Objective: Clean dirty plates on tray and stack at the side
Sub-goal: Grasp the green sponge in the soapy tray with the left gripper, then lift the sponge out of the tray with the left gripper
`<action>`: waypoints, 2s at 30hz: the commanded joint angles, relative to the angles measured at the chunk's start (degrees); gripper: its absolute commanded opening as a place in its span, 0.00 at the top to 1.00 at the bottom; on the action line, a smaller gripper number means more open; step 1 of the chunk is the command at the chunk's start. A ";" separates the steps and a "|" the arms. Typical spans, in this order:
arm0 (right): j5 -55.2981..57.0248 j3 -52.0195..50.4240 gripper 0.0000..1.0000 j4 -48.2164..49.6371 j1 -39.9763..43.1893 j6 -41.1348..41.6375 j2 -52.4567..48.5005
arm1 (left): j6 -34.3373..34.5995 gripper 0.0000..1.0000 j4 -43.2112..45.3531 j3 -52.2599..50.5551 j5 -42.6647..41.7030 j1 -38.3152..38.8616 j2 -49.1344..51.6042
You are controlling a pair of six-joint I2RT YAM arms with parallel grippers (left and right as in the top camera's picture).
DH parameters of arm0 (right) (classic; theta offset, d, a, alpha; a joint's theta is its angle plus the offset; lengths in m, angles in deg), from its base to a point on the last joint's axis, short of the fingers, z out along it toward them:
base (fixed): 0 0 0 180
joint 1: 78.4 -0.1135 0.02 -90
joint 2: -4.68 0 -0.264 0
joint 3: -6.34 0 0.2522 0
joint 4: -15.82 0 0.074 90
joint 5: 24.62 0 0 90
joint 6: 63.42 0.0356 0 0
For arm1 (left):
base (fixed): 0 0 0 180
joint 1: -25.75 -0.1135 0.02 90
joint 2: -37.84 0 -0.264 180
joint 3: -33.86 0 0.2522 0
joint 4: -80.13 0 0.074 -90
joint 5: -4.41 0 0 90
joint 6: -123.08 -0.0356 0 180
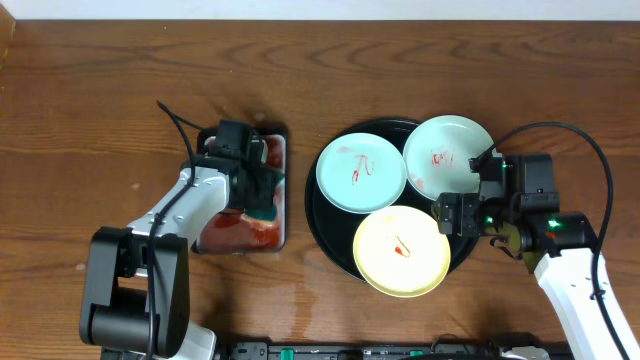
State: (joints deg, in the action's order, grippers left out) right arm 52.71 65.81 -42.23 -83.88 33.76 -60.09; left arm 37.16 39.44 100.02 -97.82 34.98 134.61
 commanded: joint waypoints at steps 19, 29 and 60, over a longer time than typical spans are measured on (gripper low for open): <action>-0.48 1.05 0.01 0.68 0.61 0.07 -0.02 | 2.75 0.93 -4.66 1.20 0.20 -2.32 -9.97; -0.48 1.05 0.01 0.81 0.61 0.07 -0.02 | 8.22 0.93 4.17 1.18 0.22 -2.29 -9.97; -0.48 1.05 0.01 0.79 0.61 0.07 -0.02 | 13.77 0.93 4.85 -1.95 2.29 8.24 -4.70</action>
State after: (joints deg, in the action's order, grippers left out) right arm 52.71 65.81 -41.55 -83.88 33.76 -60.09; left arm 48.61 43.89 98.54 -94.62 41.04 129.69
